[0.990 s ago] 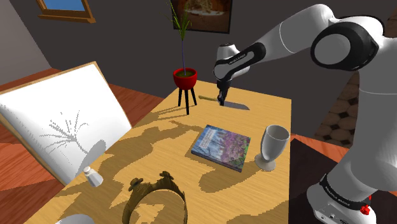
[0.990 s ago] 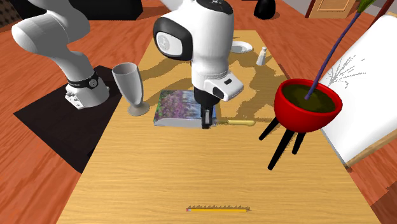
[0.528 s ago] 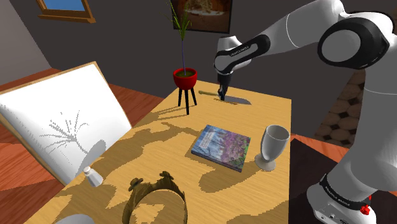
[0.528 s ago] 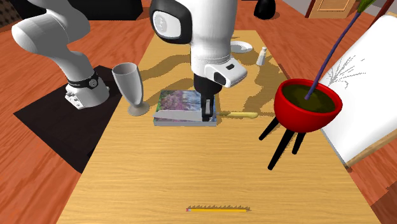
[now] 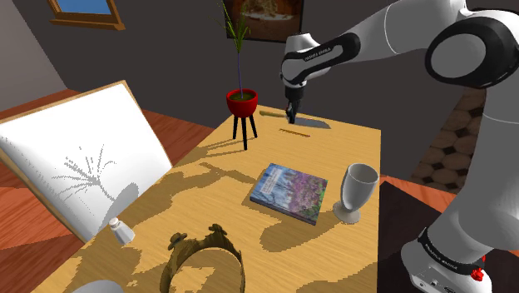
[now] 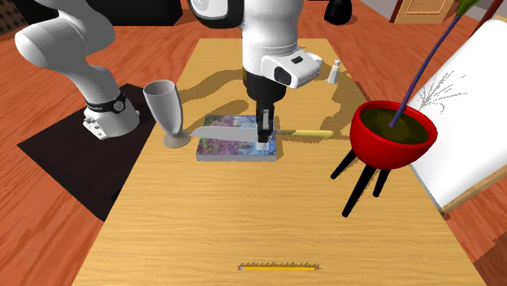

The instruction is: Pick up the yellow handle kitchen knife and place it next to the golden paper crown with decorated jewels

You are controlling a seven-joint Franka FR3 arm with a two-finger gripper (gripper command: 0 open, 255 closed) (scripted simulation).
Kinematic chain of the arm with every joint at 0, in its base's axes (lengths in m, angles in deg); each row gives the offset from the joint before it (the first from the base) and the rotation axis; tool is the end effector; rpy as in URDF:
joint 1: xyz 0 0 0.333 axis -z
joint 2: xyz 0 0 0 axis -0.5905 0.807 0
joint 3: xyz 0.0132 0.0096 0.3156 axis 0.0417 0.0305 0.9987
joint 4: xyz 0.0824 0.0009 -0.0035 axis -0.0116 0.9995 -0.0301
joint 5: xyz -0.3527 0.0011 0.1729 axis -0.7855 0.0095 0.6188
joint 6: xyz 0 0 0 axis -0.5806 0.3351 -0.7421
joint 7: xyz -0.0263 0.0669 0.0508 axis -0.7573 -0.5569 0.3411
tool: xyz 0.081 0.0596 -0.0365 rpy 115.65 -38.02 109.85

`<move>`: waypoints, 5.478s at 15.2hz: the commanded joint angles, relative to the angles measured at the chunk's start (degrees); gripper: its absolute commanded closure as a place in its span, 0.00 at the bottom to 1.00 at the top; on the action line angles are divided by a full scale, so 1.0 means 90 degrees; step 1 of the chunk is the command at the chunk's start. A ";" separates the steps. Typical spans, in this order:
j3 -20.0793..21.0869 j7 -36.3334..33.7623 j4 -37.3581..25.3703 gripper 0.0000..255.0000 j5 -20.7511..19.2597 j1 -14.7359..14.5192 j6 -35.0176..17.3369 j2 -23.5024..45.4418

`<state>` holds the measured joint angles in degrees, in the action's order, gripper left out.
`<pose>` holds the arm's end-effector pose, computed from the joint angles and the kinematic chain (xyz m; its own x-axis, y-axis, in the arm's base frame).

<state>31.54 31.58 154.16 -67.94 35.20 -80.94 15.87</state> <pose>0.6415 -0.0297 0.3843 0.9035 0.4280 -0.0214 0.4281 -0.9037 0.0018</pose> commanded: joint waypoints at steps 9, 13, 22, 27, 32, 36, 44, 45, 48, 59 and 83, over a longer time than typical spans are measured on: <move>0.0159 -0.0513 0.1100 1.00 -0.0101 -0.0326 -0.0006 -0.1090; 0.0342 -0.0954 0.2008 1.00 -0.0138 -0.0567 -0.0214 -0.1787; 0.0925 -0.2019 0.3611 1.00 -0.0024 -0.1116 -0.0439 -0.3159; 0.1342 -0.2646 0.4256 1.00 0.0179 -0.1462 -0.0453 -0.3798; 0.1815 -0.3306 0.4722 1.00 0.0469 -0.1855 -0.0415 -0.4324; 0.2229 -0.3864 0.4960 1.00 0.0742 -0.2195 -0.0366 -0.4640; 0.3140 -0.5072 0.5062 1.00 0.1289 -0.2876 -0.0280 -0.4926; 0.3261 -0.5232 0.5040 1.00 0.1348 -0.2953 -0.0274 -0.4926; 0.3633 -0.5723 0.4928 1.00 0.1504 -0.3166 -0.0265 -0.4875; 0.4753 -0.7123 0.4492 1.00 0.1630 -0.3510 -0.0596 -0.4251; 0.5402 -0.8151 0.5289 1.00 0.0308 -0.3058 -0.3089 -0.2265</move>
<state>80.06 -40.85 201.81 -63.80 7.41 -107.84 -5.71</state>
